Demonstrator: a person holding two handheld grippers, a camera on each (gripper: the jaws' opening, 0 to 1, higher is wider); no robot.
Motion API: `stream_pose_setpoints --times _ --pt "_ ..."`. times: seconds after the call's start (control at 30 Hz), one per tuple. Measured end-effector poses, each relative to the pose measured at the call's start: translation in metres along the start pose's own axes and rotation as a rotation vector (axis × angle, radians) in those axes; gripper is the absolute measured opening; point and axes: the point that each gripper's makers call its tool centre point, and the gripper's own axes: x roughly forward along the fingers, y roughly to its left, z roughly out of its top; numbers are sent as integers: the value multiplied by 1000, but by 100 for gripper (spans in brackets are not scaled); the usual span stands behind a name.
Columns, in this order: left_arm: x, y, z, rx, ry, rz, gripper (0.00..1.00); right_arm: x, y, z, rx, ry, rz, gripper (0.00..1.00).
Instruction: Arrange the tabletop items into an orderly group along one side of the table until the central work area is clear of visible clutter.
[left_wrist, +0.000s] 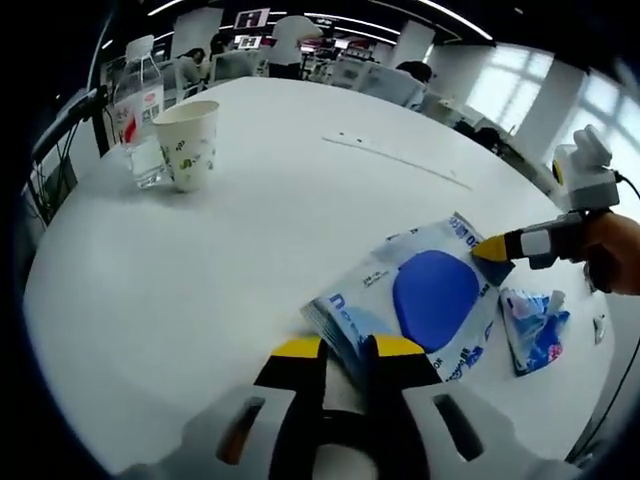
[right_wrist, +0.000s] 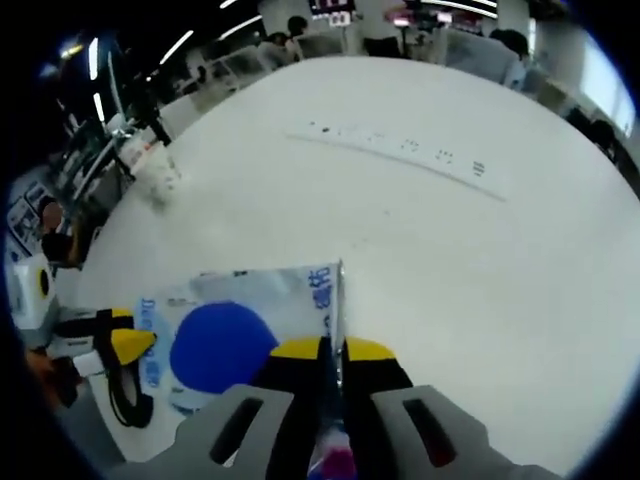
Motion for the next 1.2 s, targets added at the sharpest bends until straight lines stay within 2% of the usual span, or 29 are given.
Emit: stream_pose_setpoints --times 0.27,0.43,0.73,1.2 --pt "-1 4 17 0 -25 -7 10 -6 3 -1 44 -3 0 0" --pt "-3 9 28 6 -46 -4 9 -11 8 3 77 -39 4 0" --pt "-5 13 39 13 -61 -5 8 -19 14 10 126 -77 10 0" --pt "-3 18 59 41 -68 -14 7 -26 21 6 230 -113 16 0"
